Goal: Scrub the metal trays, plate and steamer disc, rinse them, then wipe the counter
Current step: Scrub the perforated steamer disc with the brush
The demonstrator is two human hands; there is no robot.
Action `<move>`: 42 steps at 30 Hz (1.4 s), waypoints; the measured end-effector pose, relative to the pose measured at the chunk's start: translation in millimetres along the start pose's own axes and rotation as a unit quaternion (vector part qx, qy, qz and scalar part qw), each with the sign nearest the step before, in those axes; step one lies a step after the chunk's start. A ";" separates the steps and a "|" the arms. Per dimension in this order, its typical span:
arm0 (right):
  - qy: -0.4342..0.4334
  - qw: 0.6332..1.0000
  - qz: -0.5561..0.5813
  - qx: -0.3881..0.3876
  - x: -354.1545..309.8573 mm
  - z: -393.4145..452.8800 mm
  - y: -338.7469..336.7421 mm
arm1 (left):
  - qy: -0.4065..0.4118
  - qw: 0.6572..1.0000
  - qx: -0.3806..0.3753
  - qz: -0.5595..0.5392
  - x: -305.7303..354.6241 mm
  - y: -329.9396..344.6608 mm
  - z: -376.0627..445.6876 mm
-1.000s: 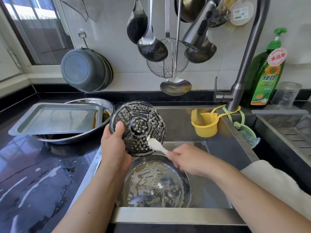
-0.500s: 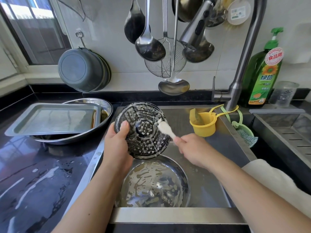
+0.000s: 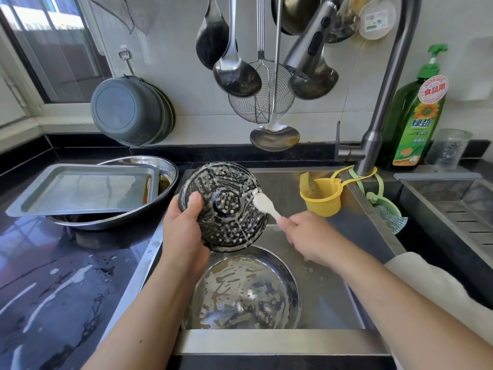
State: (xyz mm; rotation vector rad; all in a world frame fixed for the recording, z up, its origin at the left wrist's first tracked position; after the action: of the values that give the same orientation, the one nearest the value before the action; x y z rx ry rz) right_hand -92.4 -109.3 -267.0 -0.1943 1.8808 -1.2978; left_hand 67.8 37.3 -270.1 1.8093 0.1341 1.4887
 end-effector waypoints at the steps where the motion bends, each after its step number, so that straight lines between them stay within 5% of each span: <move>1: -0.004 1.000 0.001 -0.005 0.2 0.0 0.6 | -0.001 1.000 0.002 -0.001 -0.1 -0.1 -0.2; 6: -0.037 0.991 -0.058 -0.115 -10.7 -8.2 25.1 | 0.004 1.000 0.015 0.000 1.9 -2.6 0.6; 12: 0.013 1.000 -0.009 0.004 1.6 0.5 -2.7 | -0.008 1.000 -0.003 0.002 -0.4 0.2 -2.0; 19: -0.021 0.984 -0.052 -0.167 -11.9 -16.7 22.4 | -0.003 1.000 0.018 -0.013 1.6 -3.4 0.0; 24: -0.013 0.993 -0.041 -0.107 -6.6 -11.9 14.5 | -0.012 0.998 0.048 -0.047 -2.1 -6.5 1.8; 29: -0.043 0.982 -0.057 -0.177 -18.6 -19.5 34.4 | -0.029 0.994 0.066 -0.081 -1.9 -10.2 2.8; 33: 0.003 0.999 -0.005 -0.049 -3.3 -4.2 6.8 | -0.031 0.996 0.060 -0.056 -3.2 -9.5 4.3; 38: 0.004 0.996 0.069 0.059 1.7 0.6 -10.0 | -0.017 0.992 -0.056 0.112 -5.2 4.6 -6.5; 42: 0.050 0.974 0.205 0.085 9.7 6.6 -8.8 | 0.156 0.897 -0.178 0.374 -2.7 11.3 -14.4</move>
State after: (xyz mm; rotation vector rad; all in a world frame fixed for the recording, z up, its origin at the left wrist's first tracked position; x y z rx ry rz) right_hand -96.8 -123.3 -265.7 0.3391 1.7622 -1.1861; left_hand 50.2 35.0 -265.1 1.3568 -0.7144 2.1530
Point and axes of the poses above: each hand's wrist, its own z-axis towards the middle knuckle, its own y-axis out of the palm, x = y × z, the point moved 4 cm from there along z, towards the middle knuckle, and after that the axes turned 7 degrees about -z, right-handed, at the moved point
